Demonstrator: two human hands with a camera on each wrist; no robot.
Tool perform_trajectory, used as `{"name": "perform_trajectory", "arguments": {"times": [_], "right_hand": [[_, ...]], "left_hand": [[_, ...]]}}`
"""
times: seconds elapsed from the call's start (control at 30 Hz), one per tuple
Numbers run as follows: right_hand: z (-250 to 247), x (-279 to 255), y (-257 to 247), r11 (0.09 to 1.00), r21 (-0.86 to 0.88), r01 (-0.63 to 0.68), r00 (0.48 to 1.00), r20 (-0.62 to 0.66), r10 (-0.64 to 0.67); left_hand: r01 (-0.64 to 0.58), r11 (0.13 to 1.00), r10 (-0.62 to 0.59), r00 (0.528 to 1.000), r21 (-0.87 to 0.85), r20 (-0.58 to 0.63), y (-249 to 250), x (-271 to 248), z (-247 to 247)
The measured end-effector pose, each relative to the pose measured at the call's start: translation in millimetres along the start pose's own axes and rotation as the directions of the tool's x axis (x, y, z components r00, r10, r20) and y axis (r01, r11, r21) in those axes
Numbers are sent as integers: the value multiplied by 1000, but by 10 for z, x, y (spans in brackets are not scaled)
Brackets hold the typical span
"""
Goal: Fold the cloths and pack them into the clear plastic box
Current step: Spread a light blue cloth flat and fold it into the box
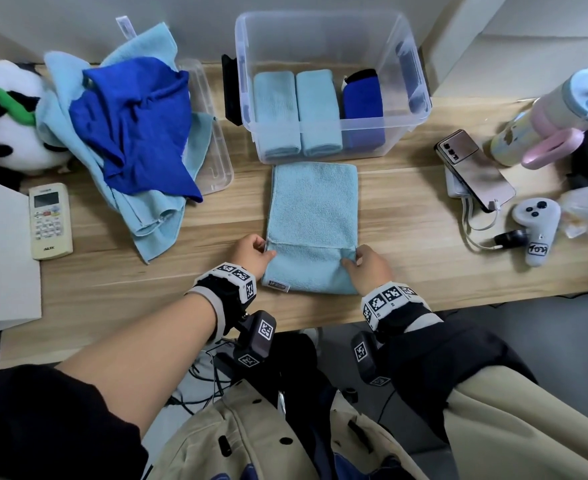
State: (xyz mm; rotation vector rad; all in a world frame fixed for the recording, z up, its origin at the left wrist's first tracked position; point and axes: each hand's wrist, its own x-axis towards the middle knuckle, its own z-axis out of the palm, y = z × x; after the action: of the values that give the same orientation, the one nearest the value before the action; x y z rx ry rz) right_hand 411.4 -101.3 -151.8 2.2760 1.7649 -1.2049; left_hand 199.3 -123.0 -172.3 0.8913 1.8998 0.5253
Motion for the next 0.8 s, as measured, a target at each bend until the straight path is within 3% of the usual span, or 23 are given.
{"name": "perform_trajectory", "arguments": {"times": [0.1,0.17,0.2,0.27,0.37,0.43,0.5,0.57,0.63,0.67,0.73,0.8], "right_hand": [[-50,-16,-28,999,12,37,992,-122,-35],[-69,-39,-40,970,-23,241,937,-256,-239],[-64,-59,-50,930,-47,366,893,-262,-365],[-17,-101,-59,829,-102,549,822,-109,-558],[74,-154,-37,743,-269,613,790,206,-577],[130,-187,-2,690,-400,603,796,258,-547],[152,-210,0,677,-423,602,792,215,-571],[140,-203,-18,721,-364,589,803,166,-572],[100,-184,-44,777,-264,572,819,127,-560],[78,-174,-53,794,-212,570,821,114,-559],[17,-185,-98,821,-126,556,831,98,-548],[-64,-194,-152,856,-59,514,857,89,-508]], "left_hand": [[23,999,-21,999,43,-25,32,-1,-13],[31,998,-29,999,59,-23,40,-4,-26],[49,998,-48,999,44,-15,38,-3,-30],[93,995,-93,996,-40,1,22,-3,-37],[127,984,-126,992,-127,20,24,-27,-44],[153,974,-145,988,-170,56,37,-33,-55],[165,966,-152,985,-197,79,52,-36,-76],[78,979,-74,997,-190,28,69,-33,-112],[-140,989,138,989,-49,-52,99,-51,-173],[-238,971,239,971,19,-26,118,-76,-200],[-379,922,363,916,73,173,163,-138,-235],[-442,889,373,854,125,363,193,-179,-232]]}}
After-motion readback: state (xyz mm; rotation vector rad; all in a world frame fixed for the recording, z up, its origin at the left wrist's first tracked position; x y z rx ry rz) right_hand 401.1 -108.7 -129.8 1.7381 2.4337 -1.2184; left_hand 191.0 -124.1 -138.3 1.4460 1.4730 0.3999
